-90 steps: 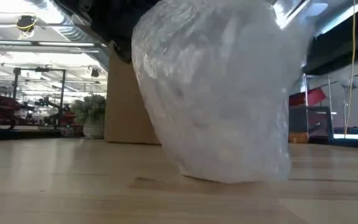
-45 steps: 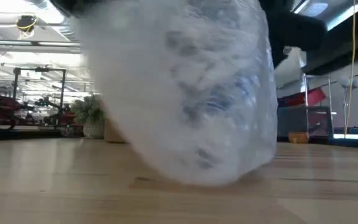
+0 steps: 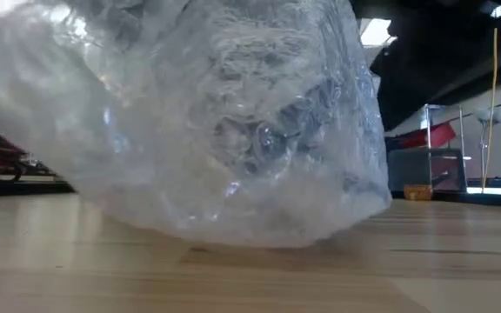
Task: Wrap mug
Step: Wrap the blue mug with bubble wrap
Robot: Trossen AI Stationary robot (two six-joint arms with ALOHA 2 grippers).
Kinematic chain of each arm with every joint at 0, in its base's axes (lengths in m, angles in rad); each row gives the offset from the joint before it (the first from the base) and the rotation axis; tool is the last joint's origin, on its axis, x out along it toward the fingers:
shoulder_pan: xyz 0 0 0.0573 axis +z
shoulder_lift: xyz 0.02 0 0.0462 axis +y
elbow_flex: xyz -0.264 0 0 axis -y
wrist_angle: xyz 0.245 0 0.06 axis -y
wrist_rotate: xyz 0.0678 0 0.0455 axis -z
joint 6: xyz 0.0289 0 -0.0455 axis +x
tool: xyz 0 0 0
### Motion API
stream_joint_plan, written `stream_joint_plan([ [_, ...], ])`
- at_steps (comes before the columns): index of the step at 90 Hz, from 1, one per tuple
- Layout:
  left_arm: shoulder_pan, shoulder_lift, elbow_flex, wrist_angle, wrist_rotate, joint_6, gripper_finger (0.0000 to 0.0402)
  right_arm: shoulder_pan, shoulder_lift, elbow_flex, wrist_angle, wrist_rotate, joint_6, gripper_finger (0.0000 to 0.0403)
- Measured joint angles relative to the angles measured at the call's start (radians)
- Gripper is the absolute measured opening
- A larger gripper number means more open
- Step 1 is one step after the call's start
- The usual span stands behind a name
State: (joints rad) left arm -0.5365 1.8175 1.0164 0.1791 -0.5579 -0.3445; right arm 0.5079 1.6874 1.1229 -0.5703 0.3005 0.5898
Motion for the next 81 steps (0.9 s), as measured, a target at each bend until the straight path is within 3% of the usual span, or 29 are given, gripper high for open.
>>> stream_joint_plan([
  [12,0.0,0.0,0.0,0.001,0.0,-0.012,0.0115,0.003,-0.002,0.024,0.008,-0.059,0.011,0.0208],
  [23,0.001,0.0,0.0,0.001,0.0,-0.015,0.0115,0.003,-0.002,0.031,0.078,-0.096,0.008,0.0227],
  [58,0.001,-0.001,0.001,0.002,0.0,-0.019,0.0115,0.003,-0.002,0.128,0.122,-0.126,-0.042,0.0217],
  [81,0.001,-0.002,0.002,0.003,0.0,-0.023,0.0115,0.002,-0.001,0.139,0.123,-0.024,-0.049,0.0216],
])
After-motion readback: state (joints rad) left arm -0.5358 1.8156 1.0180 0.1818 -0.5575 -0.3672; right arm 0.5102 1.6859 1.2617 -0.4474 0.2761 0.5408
